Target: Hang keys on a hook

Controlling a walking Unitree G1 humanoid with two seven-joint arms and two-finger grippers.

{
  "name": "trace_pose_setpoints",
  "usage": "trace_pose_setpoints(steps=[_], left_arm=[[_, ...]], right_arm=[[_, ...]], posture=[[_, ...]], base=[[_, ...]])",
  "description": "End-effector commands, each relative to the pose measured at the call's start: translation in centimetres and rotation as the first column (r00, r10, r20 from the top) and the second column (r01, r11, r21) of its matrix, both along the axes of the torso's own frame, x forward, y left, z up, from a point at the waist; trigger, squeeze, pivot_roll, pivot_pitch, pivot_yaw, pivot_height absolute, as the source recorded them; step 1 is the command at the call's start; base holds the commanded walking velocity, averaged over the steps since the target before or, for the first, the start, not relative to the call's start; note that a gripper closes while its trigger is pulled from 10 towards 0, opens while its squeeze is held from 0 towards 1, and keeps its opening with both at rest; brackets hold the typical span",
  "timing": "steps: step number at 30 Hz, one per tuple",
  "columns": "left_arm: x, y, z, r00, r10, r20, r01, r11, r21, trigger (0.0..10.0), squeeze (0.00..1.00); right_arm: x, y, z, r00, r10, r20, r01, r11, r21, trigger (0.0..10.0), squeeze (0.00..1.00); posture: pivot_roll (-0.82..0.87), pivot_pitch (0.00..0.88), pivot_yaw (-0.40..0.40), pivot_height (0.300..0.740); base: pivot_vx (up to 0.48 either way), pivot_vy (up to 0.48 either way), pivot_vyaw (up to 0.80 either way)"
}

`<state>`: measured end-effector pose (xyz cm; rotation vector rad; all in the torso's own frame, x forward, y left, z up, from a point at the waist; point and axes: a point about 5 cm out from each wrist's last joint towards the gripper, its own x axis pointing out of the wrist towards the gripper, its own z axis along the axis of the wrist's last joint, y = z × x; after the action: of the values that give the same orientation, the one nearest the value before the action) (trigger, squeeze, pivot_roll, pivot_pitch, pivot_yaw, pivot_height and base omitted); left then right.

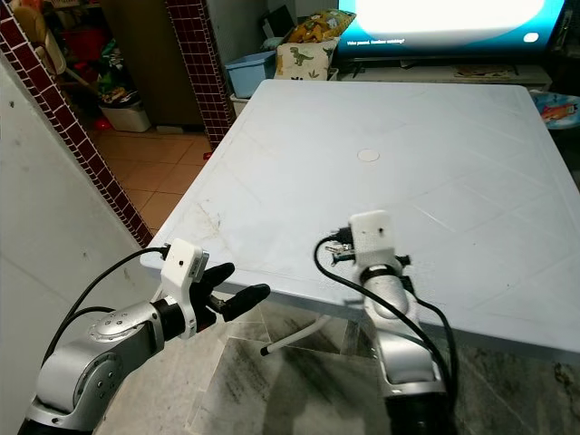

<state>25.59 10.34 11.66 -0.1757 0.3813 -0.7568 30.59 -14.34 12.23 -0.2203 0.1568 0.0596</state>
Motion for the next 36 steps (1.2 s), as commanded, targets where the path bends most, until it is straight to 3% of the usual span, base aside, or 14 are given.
trace_pose_setpoints(steps=[1, 15, 19, 26, 31, 33, 35, 36], left_arm=[[0.3, 0.5, 0.1, 1.000, 0.009, 0.008, -0.009, 1.000, 0.019, 10.0, 0.00], [0.1, 0.3, 0.0, 1.000, 0.005, 0.003, -0.005, 1.000, 0.014, 10.0, 0.00], [0.2, 0.2, 0.0, 1.000, 0.007, 0.006, -0.007, 1.000, 0.012, 10.0, 0.00], [0.1, 0.2, -0.1, 1.000, 0.006, 0.005, -0.006, 1.000, 0.012, 10.0, 0.00], [0.1, 0.1, -0.1, 1.000, -0.001, 0.007, 0.001, 1.000, 0.012, 10.0, 0.00], [0.1, 0.1, -0.1, 1.000, -0.004, 0.007, 0.004, 1.000, 0.011, 10.0, 0.00], [0.1, 0.1, -0.1, 1.000, -0.008, 0.008, 0.008, 1.000, 0.010, 10.0, 0.00], [0.1, 0.1, -0.1, 1.000, -0.010, 0.008, 0.010, 1.000, 0.010, 10.0, 0.00]], right_arm=[[0.1, 1.4, 0.3, 0.999, 0.035, -0.010, -0.035, 0.999, 0.014, 10.0, 1.00], [-0.9, 3.2, -1.6, 0.986, 0.073, -0.151, -0.071, 0.997, 0.016, 10.0, 1.00], [-0.8, 3.0, -1.5, 0.988, 0.054, -0.146, -0.054, 0.999, -0.002, 10.0, 0.97], [-1.0, 2.5, -2.1, 0.985, 0.032, -0.172, -0.036, 0.999, -0.021, 10.0, 1.00], [-0.7, 2.0, -2.4, 0.985, 0.010, -0.174, -0.015, 0.999, -0.032, 10.0, 0.95], [-0.4, 1.7, -2.5, 0.985, 0.001, -0.172, -0.007, 0.999, -0.032, 10.0, 0.87], [-0.1, 1.4, -2.4, 0.985, -0.011, -0.170, 0.006, 1.000, -0.028, 10.0, 0.60], [0.0, 1.3, -2.4, 0.985, -0.015, -0.170, 0.011, 1.000, -0.023, 10.0, 0.53]], posture=[[0.00, 0.027, 0.143, 0.740], [0.00, 0.028, 0.136, 0.740], [0.00, 0.027, 0.133, 0.740], [0.00, 0.025, 0.131, 0.740], [0.00, 0.020, 0.131, 0.740], [0.00, 0.020, 0.131, 0.740], [0.00, 0.016, 0.130, 0.740], [0.00, 0.016, 0.130, 0.740]], base=[[0.000, 0.000, 0.00], [0.000, 0.000, 0.00], [0.000, 0.000, 0.00], [0.000, 0.000, 0.00], [0.000, 0.000, 0.00], [0.000, 0.000, 0.00], [0.000, 0.000, 0.00], [0.000, 0.000, 0.00]])
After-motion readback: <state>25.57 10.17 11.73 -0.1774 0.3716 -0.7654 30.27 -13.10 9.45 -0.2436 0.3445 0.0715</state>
